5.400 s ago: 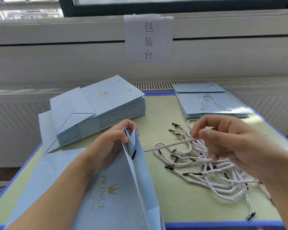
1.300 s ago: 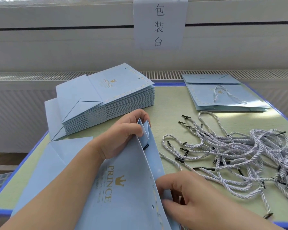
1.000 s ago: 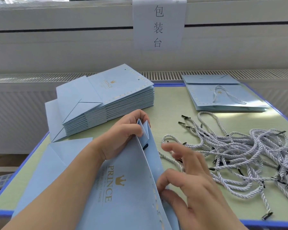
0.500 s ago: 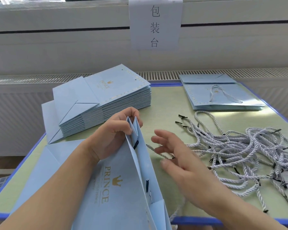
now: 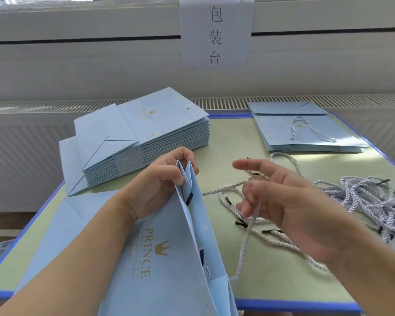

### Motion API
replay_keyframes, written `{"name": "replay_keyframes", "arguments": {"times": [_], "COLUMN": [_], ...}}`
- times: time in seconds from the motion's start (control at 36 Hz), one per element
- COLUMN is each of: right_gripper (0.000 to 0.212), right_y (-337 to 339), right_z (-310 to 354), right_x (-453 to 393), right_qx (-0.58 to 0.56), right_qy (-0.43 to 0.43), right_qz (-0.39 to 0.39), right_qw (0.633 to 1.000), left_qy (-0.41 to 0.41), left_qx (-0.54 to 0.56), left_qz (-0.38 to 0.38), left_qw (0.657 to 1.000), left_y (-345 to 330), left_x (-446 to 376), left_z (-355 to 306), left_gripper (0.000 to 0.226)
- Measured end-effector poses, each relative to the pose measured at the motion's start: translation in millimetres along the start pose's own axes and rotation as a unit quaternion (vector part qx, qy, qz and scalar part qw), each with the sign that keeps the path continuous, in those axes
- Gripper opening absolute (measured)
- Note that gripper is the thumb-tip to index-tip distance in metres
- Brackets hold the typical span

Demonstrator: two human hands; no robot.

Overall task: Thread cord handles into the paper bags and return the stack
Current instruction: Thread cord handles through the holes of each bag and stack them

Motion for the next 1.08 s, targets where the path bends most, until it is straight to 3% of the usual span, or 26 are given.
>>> {"name": "replay_keyframes", "arguments": {"times": [0.11, 0.17, 0.36, 0.69, 0.92, 1.0, 1.08], "right_gripper": [0.059, 0.069, 0.033, 0.033, 0.011, 0.037, 0.056], "right_y": [12, 13, 20, 23, 4, -14, -31], "right_z": [12, 12, -3, -1, -4, -7, -8], "right_x": [0, 0, 1, 2, 13, 23, 35], "right_qx": [-0.134, -0.147, 0.033, 0.291, 0.473, 0.586, 0.629], "right_qy": [-0.014, -0.025, -0.031, 0.111, 0.199, 0.231, 0.247], "right_qz": [0.057, 0.080, -0.026, -0.132, -0.156, -0.139, -0.119], "right_qw": [0.989, 0.986, 0.999, 0.941, 0.844, 0.764, 0.728], "left_qy": [0.005, 0.006, 0.012, 0.034, 0.024, 0.014, 0.016], "left_qx": [0.002, -0.001, -0.014, -0.066, -0.210, -0.225, -0.220], "left_qz": [0.001, 0.001, -0.002, -0.025, -0.054, -0.060, -0.074], "left_qw": [1.000, 1.000, 1.000, 0.997, 0.976, 0.972, 0.973], "left_y": [0, -1, -1, 0, -11, -12, -11], "left_x": [0, 0, 0, 1, -2, -2, -3], "left_z": [1, 1, 2, 3, 1, 1, -3], "left_gripper": [0.045, 0.045, 0.043, 0.043, 0.027, 0.028, 0.026]}}
Point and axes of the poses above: each hand's wrist, its own x-axis away from the middle knuckle, its own y-axis out of the back of the hand, z = x × y, the point moved 4 cm from there along -x, towards the middle knuckle, and after that the axes turned 4 degrees about x, right-handed, at the moved point
